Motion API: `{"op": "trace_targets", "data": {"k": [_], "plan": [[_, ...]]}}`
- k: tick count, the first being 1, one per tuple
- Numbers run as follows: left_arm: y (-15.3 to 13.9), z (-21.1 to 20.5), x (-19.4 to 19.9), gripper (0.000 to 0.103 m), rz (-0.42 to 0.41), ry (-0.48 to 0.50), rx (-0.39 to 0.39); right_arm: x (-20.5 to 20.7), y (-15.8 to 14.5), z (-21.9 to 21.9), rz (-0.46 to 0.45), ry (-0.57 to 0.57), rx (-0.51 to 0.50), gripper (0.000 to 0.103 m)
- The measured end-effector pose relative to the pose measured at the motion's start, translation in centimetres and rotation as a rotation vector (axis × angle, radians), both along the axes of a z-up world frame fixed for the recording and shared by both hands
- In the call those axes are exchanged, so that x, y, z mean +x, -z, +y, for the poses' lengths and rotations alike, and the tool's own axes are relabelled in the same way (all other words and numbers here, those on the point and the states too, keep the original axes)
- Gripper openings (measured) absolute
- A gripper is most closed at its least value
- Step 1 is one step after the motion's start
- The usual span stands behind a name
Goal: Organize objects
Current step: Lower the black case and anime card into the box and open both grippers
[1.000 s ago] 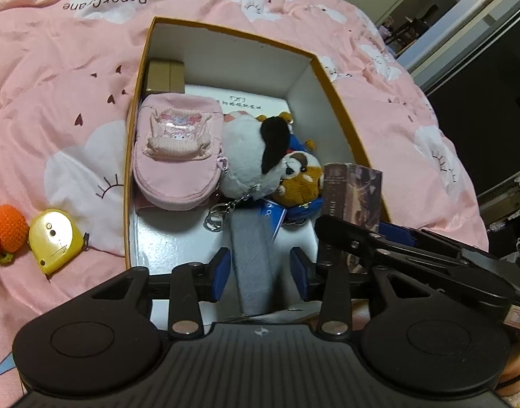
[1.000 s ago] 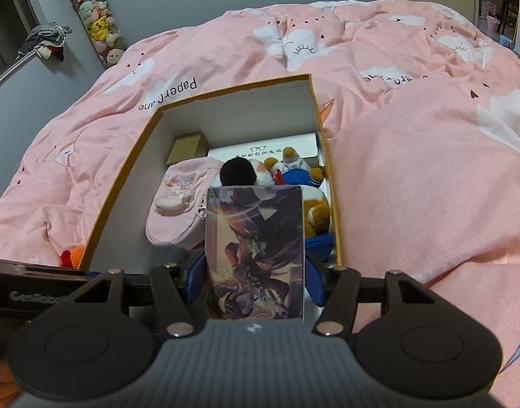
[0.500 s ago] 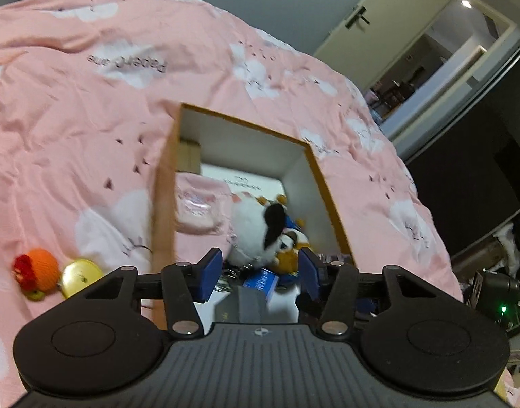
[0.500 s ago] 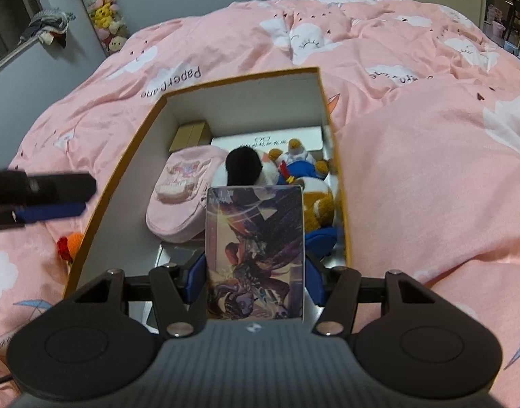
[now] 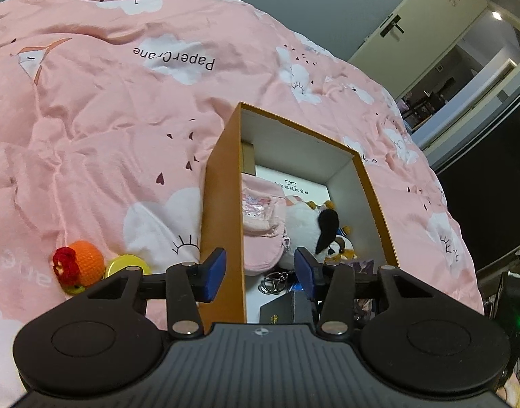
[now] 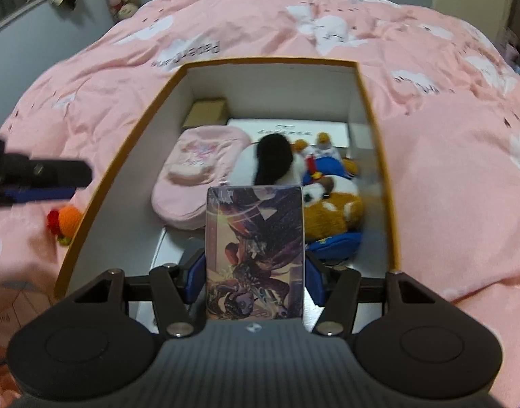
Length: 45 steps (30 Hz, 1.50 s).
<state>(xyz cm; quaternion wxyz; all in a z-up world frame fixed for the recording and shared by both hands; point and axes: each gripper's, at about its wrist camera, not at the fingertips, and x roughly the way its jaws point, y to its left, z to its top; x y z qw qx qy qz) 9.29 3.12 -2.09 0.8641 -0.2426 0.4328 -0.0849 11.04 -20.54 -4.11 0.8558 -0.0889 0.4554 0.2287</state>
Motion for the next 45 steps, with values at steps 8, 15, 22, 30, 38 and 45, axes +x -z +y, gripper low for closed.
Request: {"op": "trace_targets", "data": {"k": [8, 15, 22, 30, 38, 45], "plan": [[0.8, 1.0, 0.1, 0.053, 0.02, -0.013, -0.03, 0.4, 0.7, 1.5, 0.087, -0.03, 0.05, 0.06], [1.2, 1.9, 0.3, 0.053, 0.029, -0.031, -0.049, 0.7, 1.4, 2.9, 0.151, -0.056, 0.09, 0.06], [1.4, 2.0, 0.4, 0.053, 0.035, -0.023, -0.055, 1.9, 1.4, 1.5, 0.212, 0.006, 0.115, 0.06], [1.4, 1.7, 0.4, 0.053, 0.036, -0.007, -0.066, 4.1, 2.5, 0.4, 0.328, 0.044, -0.008, 0.06], [1.6, 2.2, 0.6, 0.053, 0.038, -0.015, -0.078, 5.1, 4.9, 1.7, 0.424, 0.063, -0.064, 0.06], [2.0, 2.3, 0.9, 0.053, 0.051, -0.004, -0.072, 5.5, 5.9, 1.9, 0.466, 0.068, -0.055, 0.061]]}}
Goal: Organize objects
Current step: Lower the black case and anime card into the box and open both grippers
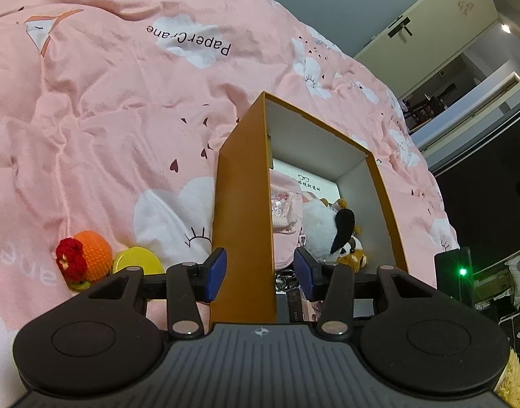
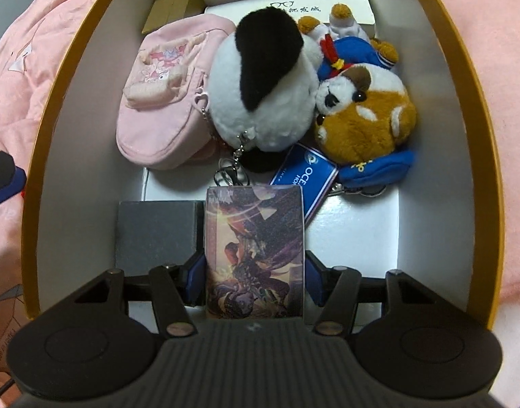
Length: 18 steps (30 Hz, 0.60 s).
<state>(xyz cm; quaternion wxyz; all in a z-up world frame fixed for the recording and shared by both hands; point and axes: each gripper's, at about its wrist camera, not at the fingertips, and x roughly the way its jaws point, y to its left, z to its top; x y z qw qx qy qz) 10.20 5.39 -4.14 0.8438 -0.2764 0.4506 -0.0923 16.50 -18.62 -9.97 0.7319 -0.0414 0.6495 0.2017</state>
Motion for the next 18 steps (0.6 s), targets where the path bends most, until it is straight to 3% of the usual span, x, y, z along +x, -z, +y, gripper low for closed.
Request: {"op": "trace_targets", "data": {"k": [8, 12, 18], "plan": [[0.1, -0.1, 0.0, 0.053, 0.008, 0.007, -0.001, 0.3, -0.6, -1.0, 0.021, 0.023, 0.06, 0.071], [0.1, 0.1, 0.0, 0.053, 0.011, -0.004, -0.002, 0.2, -0.7, -1.4, 0.029, 0.031, 0.066, 0.053], [0.0, 0.5, 0.0, 0.053, 0.013, -0.023, -0.002, -0.6, -0.3, -1.5, 0.015, 0.034, 0.059, 0.044]]}}
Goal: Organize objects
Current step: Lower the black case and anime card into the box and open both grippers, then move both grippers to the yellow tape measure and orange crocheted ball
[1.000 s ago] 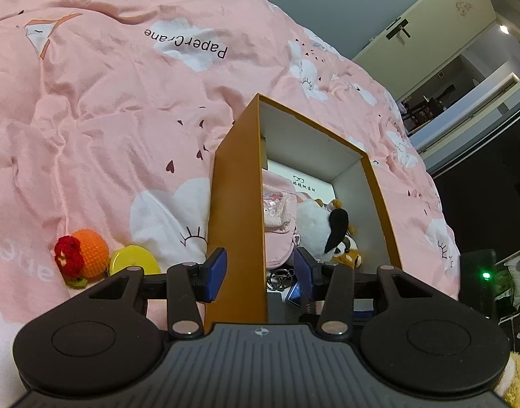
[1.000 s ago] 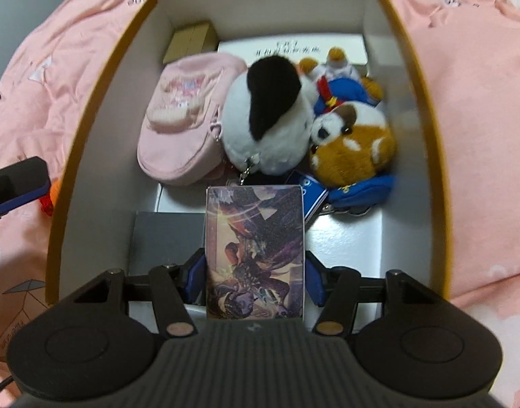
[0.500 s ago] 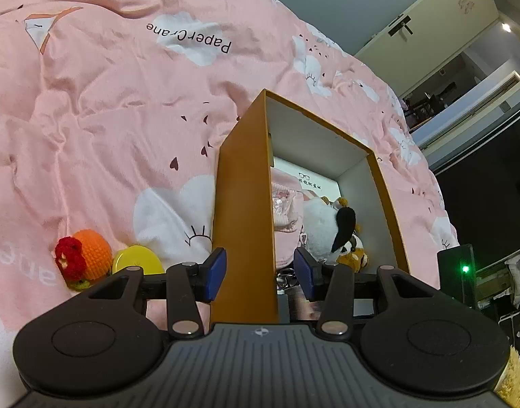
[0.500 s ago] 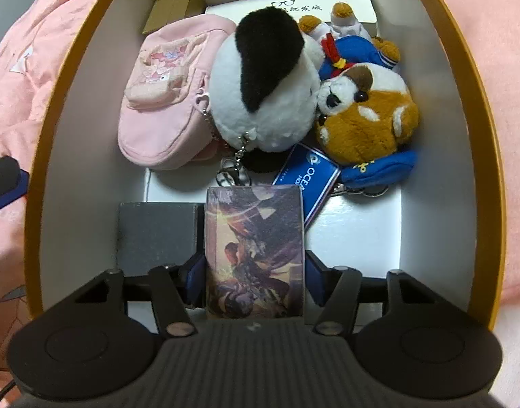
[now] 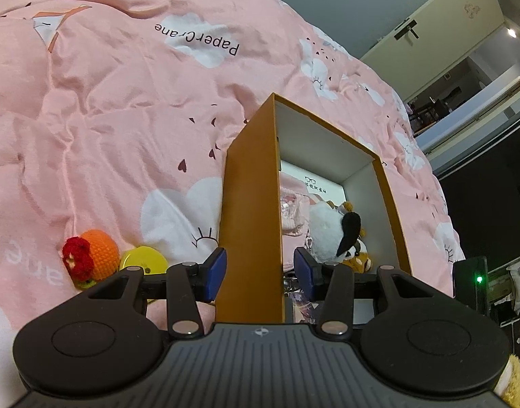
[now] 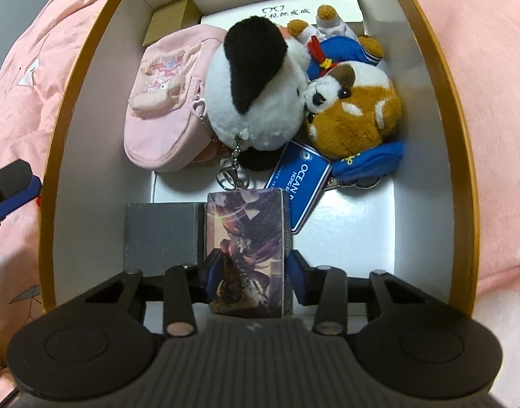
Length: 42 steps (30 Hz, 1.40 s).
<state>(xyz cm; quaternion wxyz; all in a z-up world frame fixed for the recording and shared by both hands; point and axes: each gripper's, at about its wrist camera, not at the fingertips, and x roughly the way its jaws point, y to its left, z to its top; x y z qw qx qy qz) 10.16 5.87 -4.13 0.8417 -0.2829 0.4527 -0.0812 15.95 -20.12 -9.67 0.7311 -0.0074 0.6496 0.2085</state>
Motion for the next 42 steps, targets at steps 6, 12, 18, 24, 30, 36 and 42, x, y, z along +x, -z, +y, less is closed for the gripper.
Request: {"op": "trace_targets", "data": {"k": [6, 12, 18, 24, 30, 36, 42], "plan": [[-0.1, -0.1, 0.1, 0.053, 0.008, 0.005, 0.018, -0.3, 0.7, 0.1, -0.022, 0.0, 0.002, 0.044], [-1.5, 0.4, -0.3, 0.053, -0.007, 0.021, 0.089, -1.5, -1.2, 0.1, -0.113, -0.03, -0.004, 0.045], [-3.2, 2.4, -0.6, 0.053, 0.004, 0.012, 0.144, -2.9, -5.7, 0.4, -0.281, -0.12, 0.139, 0.056], [-3.6, 3.7, -1.1, 0.052, 0.004, 0.002, 0.229, -4.6, -10.1, 5.6, -0.414, -0.339, 0.262, 0.056], [-2.7, 3.7, -1.4, 0.048, 0.016, 0.038, 0.373, -5.0, -8.6, 12.8, -0.451, -0.597, 0.186, 0.064], [-1.4, 4.2, -0.9, 0.048, 0.06, 0.011, 0.489, -5.0, -5.8, 16.5, -0.356, -0.732, 0.06, 0.062], [-0.6, 5.1, -0.4, 0.048, 0.087, 0.007, 0.509, -3.8, -4.4, 18.9, -0.301, -0.75, 0.013, 0.065]]}}
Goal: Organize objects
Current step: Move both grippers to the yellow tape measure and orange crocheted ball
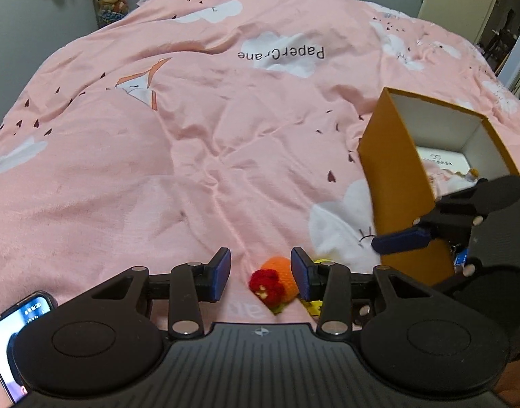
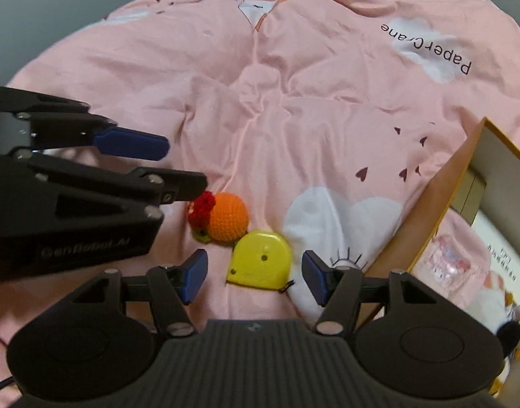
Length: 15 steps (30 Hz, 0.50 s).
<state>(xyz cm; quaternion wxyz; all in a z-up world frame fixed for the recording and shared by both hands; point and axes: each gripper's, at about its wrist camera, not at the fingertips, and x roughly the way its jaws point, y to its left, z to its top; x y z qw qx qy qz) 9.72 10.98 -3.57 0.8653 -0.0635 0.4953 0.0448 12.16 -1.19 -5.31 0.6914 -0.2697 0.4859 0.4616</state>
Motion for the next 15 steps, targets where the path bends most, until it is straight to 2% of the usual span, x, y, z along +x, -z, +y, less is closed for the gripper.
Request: {"op": "trace_targets", "data": {"k": [3, 6, 8, 12, 15], "plan": [[0.2, 0.4, 0.1, 0.048, 0.012, 0.001, -0.002, 0.2, 0.2, 1.0, -0.029, -0.006, -0.032, 0.066], [-0.2, 1.2, 0.0, 0.048, 0.002, -0.003, -0.005, -0.1, 0.0, 1.6, -0.02, -0.039, -0.037, 0.06], [-0.6, 1.8, -0.1, 0.048, -0.007, -0.008, -0.005, -0.4, 0.0, 2.1, -0.026, -0.07, -0.049, 0.06], [-0.9, 3.2, 0.3, 0.048, 0.002, 0.027, -0.086, 0.4, 1.6, 3.1, 0.055, -0.063, -0.113, 0.06], [-1.1, 3.3, 0.5, 0.048, 0.017, 0.077, -0.097, 1.1, 2.7, 3.8, 0.089, -0.05, -0.154, 0.06]]}}
